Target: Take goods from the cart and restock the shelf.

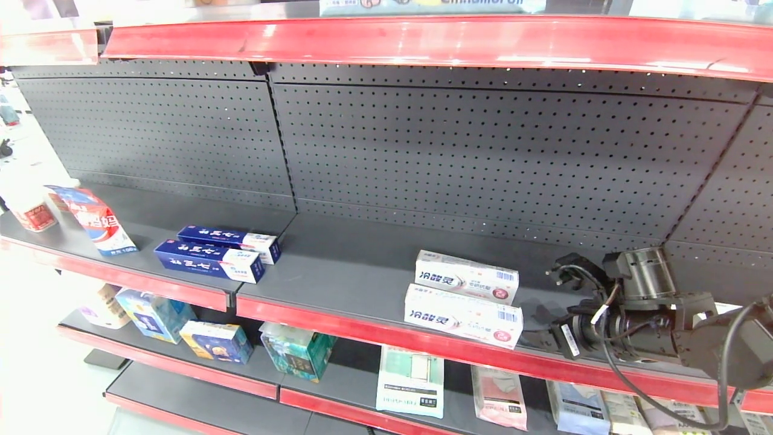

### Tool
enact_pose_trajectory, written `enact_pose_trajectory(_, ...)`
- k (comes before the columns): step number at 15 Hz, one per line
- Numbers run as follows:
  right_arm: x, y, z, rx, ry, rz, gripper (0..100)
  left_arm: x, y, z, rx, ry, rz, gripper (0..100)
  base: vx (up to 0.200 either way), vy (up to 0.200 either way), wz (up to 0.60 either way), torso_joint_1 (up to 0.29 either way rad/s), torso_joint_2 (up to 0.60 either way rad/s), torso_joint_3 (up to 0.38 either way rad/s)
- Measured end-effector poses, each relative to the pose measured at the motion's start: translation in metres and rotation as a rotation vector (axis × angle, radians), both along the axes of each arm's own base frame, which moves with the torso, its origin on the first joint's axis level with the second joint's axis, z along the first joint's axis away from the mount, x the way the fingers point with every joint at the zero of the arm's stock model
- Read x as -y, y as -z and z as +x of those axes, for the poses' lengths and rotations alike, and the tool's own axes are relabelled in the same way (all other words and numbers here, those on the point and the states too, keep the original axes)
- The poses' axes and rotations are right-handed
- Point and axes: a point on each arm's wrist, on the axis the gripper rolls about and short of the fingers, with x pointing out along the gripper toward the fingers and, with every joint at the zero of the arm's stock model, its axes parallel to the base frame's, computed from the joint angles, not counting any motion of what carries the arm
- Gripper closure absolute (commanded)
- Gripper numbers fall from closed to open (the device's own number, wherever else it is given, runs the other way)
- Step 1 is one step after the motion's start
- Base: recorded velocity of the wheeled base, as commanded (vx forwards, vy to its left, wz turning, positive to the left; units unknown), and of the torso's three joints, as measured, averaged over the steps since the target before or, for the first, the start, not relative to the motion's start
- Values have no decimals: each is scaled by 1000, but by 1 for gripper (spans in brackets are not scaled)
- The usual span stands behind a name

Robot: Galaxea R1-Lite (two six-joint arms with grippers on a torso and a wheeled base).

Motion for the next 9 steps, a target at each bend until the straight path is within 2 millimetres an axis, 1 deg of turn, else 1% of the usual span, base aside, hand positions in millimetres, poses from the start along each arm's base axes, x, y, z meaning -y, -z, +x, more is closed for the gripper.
enact_pose_trajectory(9,-4,0,8,11,-6,2,0,0,0,0,0,0,0,0,0,0,0,0,0,0)
